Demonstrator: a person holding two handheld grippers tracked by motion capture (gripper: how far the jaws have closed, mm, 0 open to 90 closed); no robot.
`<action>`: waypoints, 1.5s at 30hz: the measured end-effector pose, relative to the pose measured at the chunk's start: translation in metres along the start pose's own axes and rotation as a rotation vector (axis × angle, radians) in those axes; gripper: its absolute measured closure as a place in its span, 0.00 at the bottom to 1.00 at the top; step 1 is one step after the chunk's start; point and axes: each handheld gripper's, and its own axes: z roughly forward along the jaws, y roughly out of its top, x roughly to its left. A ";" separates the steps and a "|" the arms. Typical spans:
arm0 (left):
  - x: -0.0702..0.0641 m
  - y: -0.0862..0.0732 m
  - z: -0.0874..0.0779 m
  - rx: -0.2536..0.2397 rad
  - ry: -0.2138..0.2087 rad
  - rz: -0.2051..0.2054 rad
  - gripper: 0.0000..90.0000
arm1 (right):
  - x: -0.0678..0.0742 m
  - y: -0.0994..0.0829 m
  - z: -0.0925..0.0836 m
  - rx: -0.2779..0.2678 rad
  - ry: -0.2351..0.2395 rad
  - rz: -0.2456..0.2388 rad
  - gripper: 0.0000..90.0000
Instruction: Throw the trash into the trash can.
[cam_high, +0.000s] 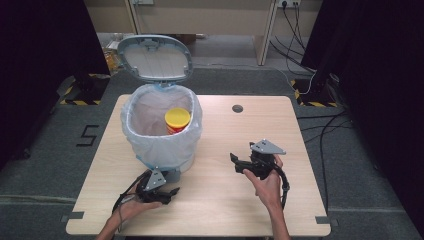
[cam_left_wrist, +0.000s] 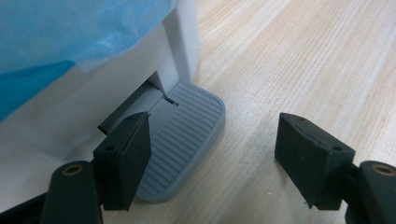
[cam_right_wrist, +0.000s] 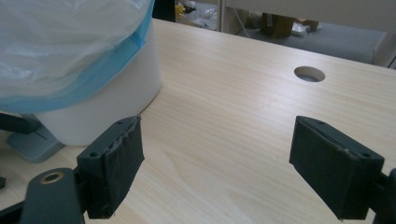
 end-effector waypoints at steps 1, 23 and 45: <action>0.001 0.000 0.000 0.004 -0.004 0.002 0.29 | 0.000 -0.002 0.000 0.008 -0.001 -0.005 0.19; 0.001 0.000 -0.001 0.003 -0.006 0.000 0.29 | 0.009 -0.056 0.019 0.192 -0.007 -0.024 0.20; 0.001 0.000 -0.001 0.006 -0.010 0.004 0.29 | 0.010 -0.080 0.022 0.285 -0.033 -0.018 0.18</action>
